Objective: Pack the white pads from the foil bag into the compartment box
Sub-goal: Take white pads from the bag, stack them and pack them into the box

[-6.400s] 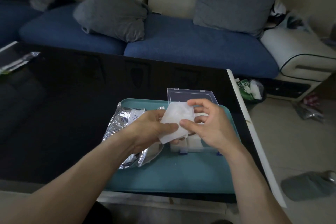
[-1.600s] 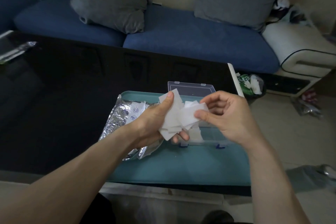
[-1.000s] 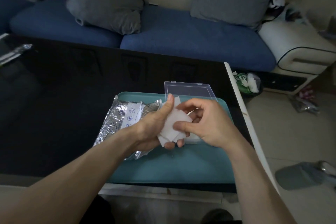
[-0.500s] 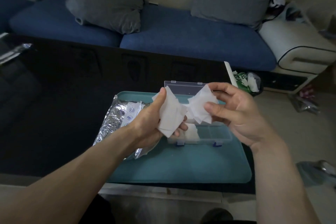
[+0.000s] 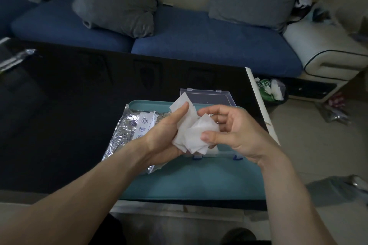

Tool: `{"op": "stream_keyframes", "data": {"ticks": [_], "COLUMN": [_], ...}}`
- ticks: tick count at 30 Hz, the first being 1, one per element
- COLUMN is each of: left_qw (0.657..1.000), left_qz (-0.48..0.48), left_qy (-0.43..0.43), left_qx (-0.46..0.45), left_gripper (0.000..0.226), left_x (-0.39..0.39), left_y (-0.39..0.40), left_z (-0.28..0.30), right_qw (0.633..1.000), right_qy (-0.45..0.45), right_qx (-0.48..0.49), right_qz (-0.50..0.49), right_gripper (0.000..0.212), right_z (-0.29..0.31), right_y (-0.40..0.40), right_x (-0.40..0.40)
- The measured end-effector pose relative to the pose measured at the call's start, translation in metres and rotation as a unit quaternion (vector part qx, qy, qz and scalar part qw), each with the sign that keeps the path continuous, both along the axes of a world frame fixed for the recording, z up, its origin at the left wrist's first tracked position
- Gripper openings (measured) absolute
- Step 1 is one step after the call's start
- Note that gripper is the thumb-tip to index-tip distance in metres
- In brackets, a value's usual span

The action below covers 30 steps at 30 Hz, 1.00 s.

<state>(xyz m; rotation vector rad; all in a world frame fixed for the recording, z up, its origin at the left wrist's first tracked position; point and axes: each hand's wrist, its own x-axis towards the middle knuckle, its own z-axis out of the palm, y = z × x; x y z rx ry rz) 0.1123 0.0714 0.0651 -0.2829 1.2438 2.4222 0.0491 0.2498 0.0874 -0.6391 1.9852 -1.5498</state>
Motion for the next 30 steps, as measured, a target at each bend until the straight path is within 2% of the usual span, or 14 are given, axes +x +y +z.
{"op": "stream_keyframes", "data": {"ticks": [8, 14, 17, 22, 30], "left_qw": [0.999, 0.994, 0.991, 0.987, 0.990], "left_qz": [-0.001, 0.039, 0.084, 0.122, 0.038], "left_qy": [-0.004, -0.031, -0.048, -0.039, 0.021], "left_qx": [-0.053, -0.101, -0.089, -0.093, -0.135], "left_gripper": [0.062, 0.061, 0.054, 0.045, 0.049], "left_x": [0.001, 0.001, -0.001, -0.003, -0.002], "left_y": [0.002, 0.000, 0.000, 0.000, -0.008], "left_z": [-0.003, -0.004, -0.004, -0.001, -0.001], "right_qw": [0.997, 0.989, 0.988, 0.995, 0.992], "right_qy": [0.035, 0.088, 0.103, 0.072, -0.056], "right_qx": [0.075, 0.116, 0.114, 0.057, -0.096], "right_qz": [-0.002, 0.009, -0.005, -0.024, -0.067], "right_gripper": [0.035, 0.024, 0.019, 0.019, 0.024], "right_z": [-0.004, -0.002, -0.003, -0.006, 0.004], "right_y": [-0.009, -0.012, -0.012, -0.006, 0.015], "right_x": [0.007, 0.009, 0.010, 0.003, -0.012]}}
